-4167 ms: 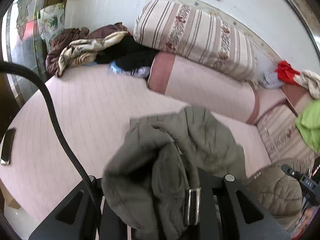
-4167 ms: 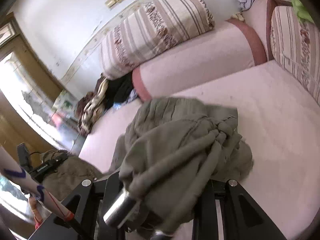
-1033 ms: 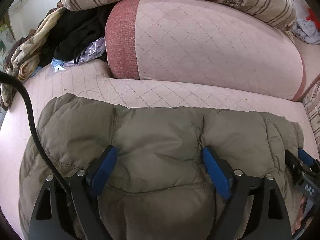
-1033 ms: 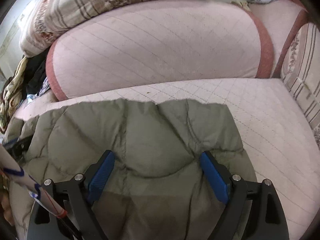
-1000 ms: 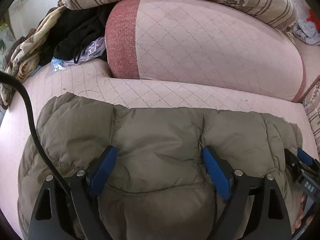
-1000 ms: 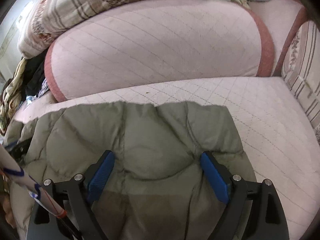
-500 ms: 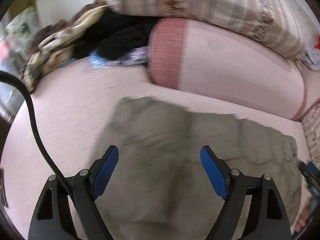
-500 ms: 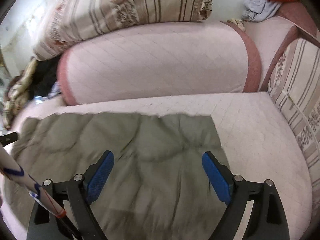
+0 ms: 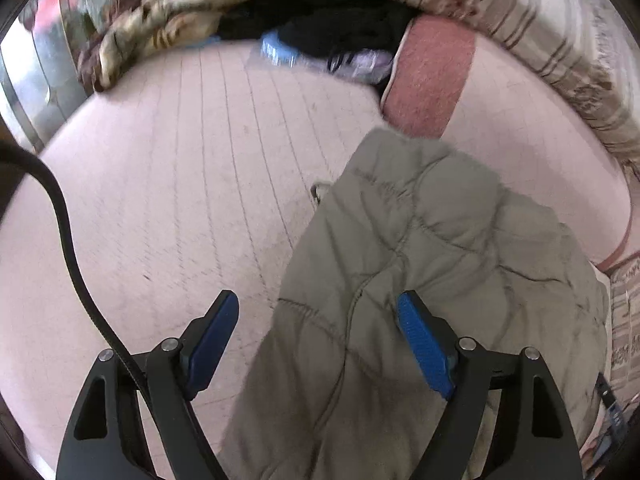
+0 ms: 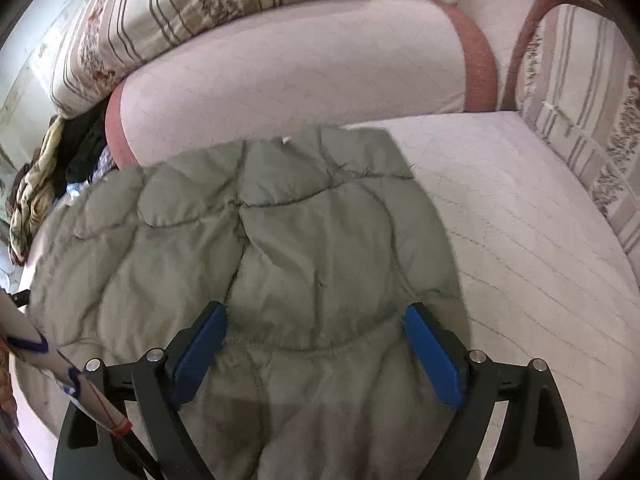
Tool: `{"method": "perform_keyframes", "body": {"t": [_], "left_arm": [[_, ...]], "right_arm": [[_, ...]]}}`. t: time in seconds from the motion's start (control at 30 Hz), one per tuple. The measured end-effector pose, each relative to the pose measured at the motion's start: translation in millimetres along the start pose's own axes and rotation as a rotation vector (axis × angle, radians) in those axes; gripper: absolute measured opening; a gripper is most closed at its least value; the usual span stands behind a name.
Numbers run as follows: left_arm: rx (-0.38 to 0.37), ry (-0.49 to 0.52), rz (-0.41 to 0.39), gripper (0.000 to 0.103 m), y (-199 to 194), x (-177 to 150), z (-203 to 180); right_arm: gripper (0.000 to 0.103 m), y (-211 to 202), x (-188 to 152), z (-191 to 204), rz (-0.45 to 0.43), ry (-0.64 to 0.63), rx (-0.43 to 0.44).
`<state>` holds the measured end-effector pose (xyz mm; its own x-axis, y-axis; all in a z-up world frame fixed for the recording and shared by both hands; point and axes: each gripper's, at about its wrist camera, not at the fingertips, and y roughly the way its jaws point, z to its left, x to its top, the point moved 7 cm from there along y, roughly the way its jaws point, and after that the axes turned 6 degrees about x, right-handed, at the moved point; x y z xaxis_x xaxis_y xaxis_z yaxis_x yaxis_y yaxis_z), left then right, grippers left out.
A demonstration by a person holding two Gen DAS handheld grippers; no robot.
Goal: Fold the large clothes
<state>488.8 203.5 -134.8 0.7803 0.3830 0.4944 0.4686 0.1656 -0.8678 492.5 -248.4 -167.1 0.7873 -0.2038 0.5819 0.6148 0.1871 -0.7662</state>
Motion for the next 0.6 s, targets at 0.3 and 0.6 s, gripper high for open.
{"method": "perform_keyframes", "body": {"t": [0.3, 0.6], "left_arm": [[0.076, -0.007, 0.005, 0.082, -8.4, -51.9, 49.4], [-0.017, -0.099, -0.017, 0.081, -53.3, -58.7, 61.2]], "right_arm": [[0.093, -56.9, -76.6, -18.5, -0.036, 0.032, 0.010], [0.093, -71.8, -79.5, -28.1, -0.057, 0.002, -0.083]]}}
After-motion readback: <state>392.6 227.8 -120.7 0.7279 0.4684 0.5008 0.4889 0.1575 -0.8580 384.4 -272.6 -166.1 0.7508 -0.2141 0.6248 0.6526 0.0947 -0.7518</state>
